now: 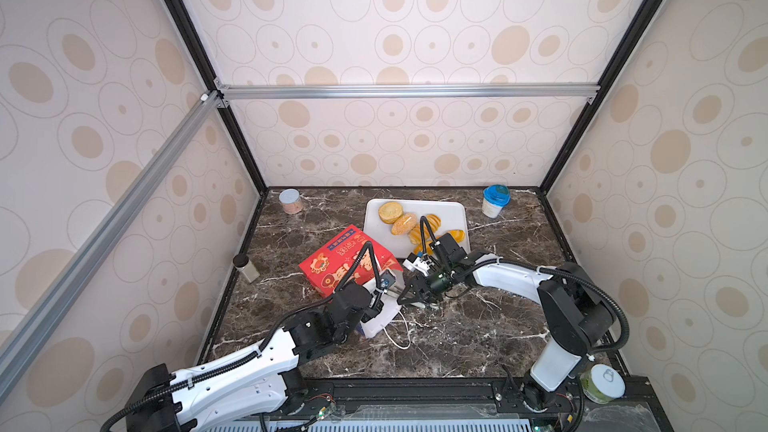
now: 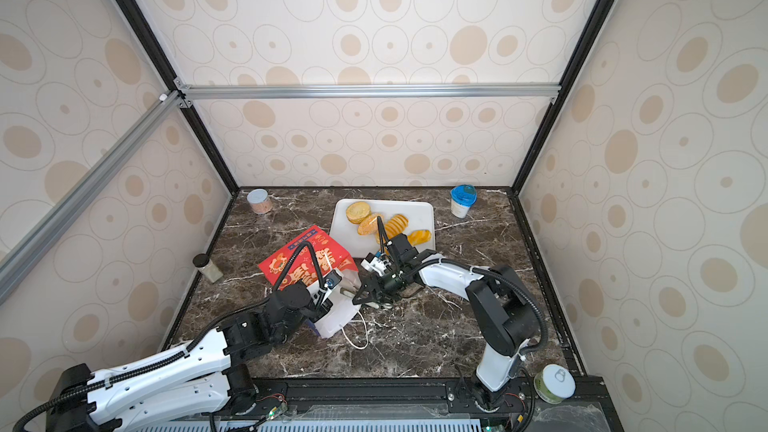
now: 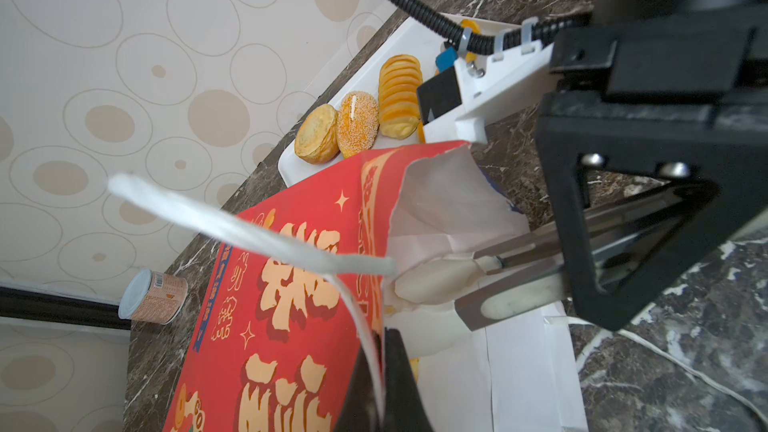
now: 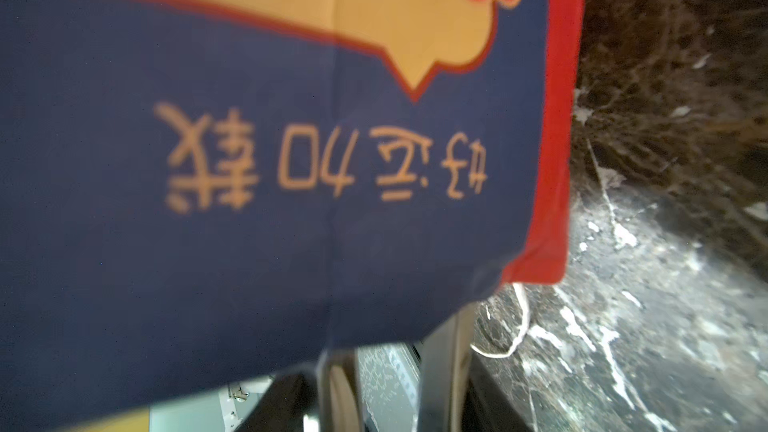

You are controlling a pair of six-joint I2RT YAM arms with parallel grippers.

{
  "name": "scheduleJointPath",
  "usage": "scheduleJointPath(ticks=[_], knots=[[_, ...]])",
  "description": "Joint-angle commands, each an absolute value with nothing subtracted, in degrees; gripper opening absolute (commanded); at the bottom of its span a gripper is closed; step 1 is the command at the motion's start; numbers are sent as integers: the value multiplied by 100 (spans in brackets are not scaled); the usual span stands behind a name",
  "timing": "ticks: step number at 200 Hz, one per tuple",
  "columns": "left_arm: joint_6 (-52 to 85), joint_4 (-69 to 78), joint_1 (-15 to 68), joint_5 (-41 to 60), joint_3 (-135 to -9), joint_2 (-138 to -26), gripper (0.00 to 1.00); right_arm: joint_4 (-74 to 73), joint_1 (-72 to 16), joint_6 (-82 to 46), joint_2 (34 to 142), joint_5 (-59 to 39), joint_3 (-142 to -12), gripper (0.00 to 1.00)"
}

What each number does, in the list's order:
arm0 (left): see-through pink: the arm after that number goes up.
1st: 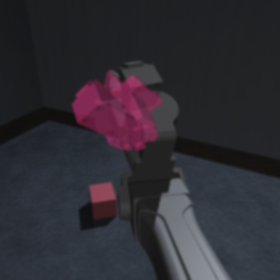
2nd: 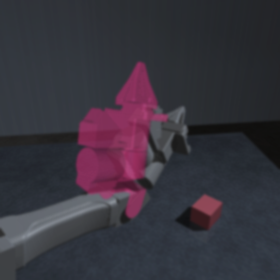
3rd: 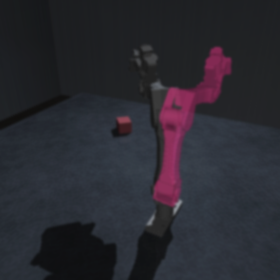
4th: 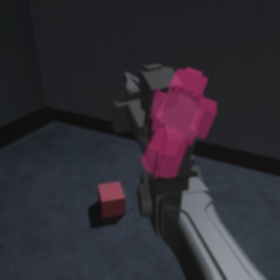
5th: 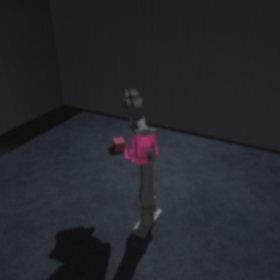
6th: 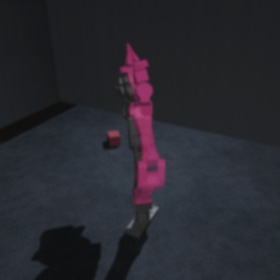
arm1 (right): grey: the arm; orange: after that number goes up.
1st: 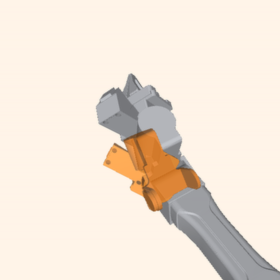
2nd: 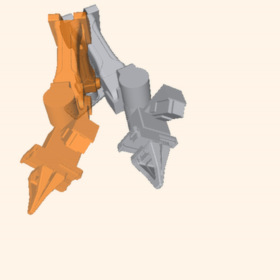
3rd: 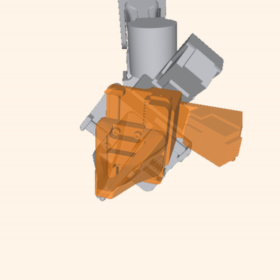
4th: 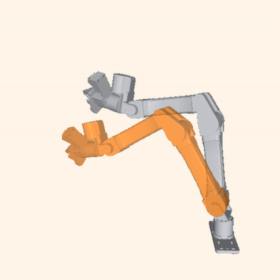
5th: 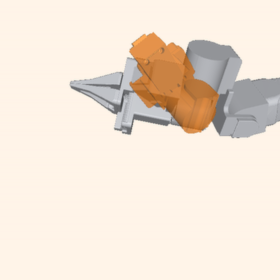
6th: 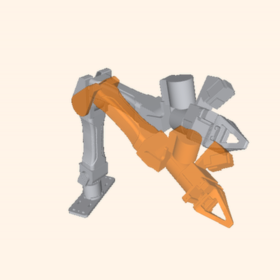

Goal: Take the fake bread out of the paper bag
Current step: 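Pinch the last yellow bread inside the bag with the tongs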

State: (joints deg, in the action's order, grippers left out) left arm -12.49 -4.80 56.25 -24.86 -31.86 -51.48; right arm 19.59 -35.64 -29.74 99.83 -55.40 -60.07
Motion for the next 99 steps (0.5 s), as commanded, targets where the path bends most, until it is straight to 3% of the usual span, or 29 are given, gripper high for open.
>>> scheduleJointPath(ticks=[1, 50, 99], knots=[[-1384, -203, 5599, -2391, -3159, -5085, 0, 2751, -3551, -2461, 10150, -5518, -6549, 48], [-1549, -27, 5599, -2351, -2964, -4995, 0, 4488, -3708, -1628, 10754, -4760, -7739, 47], [-1696, 370, 5599, -2417, -2799, -5075, 0, 5202, -4157, -1525, 11274, -4155, -8460, 47]])
